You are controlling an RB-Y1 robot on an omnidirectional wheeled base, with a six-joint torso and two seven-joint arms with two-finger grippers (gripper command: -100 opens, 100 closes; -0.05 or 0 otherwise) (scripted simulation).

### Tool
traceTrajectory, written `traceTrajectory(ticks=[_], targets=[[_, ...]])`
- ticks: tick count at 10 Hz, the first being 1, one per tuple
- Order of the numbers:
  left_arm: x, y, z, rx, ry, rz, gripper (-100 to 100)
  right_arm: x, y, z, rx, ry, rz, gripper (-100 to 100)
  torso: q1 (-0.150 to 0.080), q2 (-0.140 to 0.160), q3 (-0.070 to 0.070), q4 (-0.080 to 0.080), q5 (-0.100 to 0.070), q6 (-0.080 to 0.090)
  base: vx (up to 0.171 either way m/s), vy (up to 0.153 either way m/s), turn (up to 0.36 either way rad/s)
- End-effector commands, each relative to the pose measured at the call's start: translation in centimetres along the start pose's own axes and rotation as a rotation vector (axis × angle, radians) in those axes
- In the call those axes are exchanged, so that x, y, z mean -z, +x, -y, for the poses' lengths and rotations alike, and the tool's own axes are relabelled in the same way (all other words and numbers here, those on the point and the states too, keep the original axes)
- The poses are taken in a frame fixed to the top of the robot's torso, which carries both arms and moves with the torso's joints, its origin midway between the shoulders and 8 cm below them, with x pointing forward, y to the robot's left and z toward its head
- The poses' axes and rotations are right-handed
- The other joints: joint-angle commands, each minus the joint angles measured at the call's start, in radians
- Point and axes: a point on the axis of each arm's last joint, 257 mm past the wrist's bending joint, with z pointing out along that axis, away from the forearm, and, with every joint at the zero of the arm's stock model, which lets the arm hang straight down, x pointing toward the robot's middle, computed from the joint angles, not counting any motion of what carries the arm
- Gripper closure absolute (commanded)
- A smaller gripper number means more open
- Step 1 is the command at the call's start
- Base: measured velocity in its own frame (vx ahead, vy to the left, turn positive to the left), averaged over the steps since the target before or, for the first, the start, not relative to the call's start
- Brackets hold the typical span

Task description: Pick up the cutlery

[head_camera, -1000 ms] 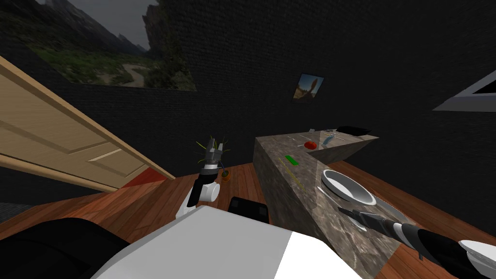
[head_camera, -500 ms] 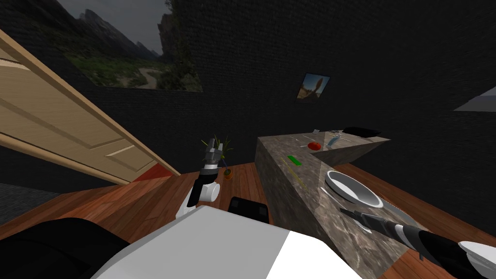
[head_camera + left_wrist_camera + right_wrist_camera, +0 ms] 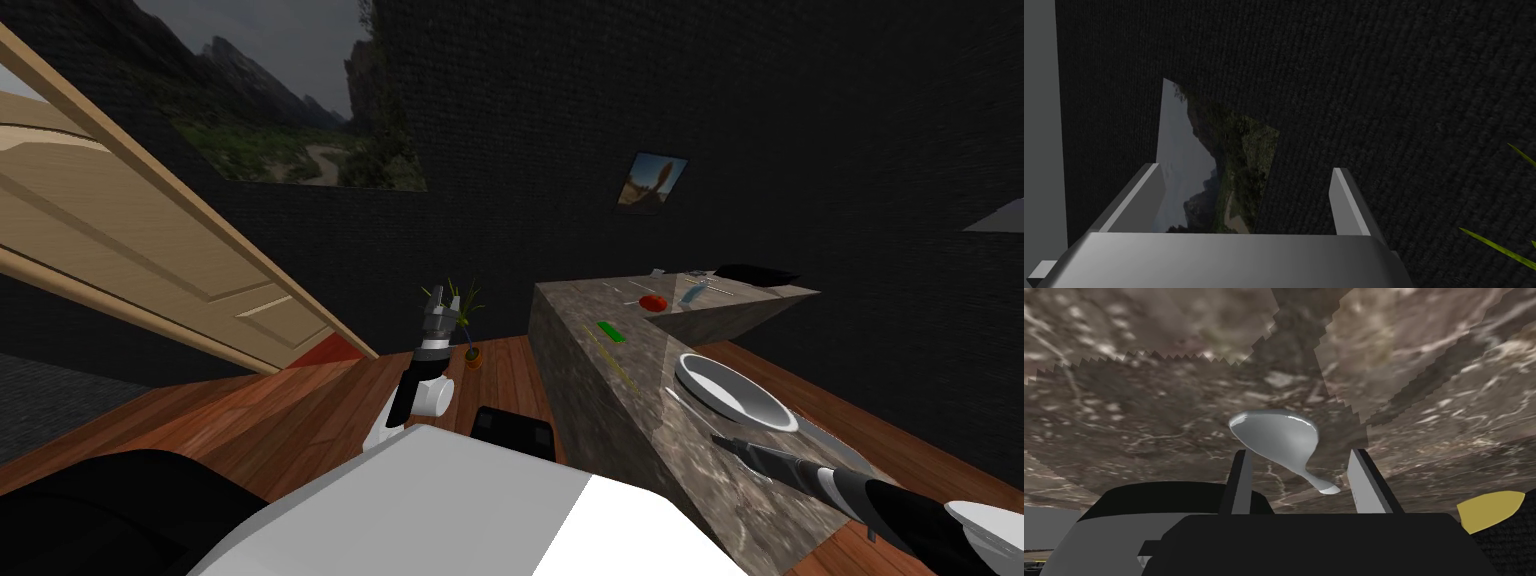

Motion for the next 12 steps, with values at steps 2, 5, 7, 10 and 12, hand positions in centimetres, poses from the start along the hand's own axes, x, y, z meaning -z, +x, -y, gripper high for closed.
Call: traceTrajectory(ticks=[2,5,7,10,12], targets=[[0.0,0.0,0.0,0.0,0.0,0.0,0,0.0,0.0,0.0,0.002,0.001,0.0,100,0.0,0.0,0.0,0.0,-0.001,0.0,0.0,0.0,0.0],[0.0,0.0,0.0,0.0,0.0,0.0,0,0.0,0.0,0.0,0.001,0.0,0.0,0,-0.001,-0.001,0.0,0.0,-0.001,0.0,0.0,0.0,0.0],[0.0,0.0,0.0,0.0,0.0,0.0,0,0.9,-0.3,0.1,0.059,0.015,0.0,100,-0.001,-0.002,-0.001,0.0,0.0,0.001,0.041,-0.025,-0.139],[0.0,0.0,0.0,0.0,0.0,0.0,0,0.9,-1.3,-1.5,0.069,-0.013,0.024,100,-0.002,-0.005,-0.003,-0.001,0.0,0.0,0.056,-0.025,-0.062],[0.0,0.0,0.0,0.0,0.0,0.0,0,1.1,-1.5,-2.1,0.086,-0.021,0.028,100,-0.002,-0.004,-0.002,-0.001,0.0,0.0,0.042,-0.018,-0.069]])
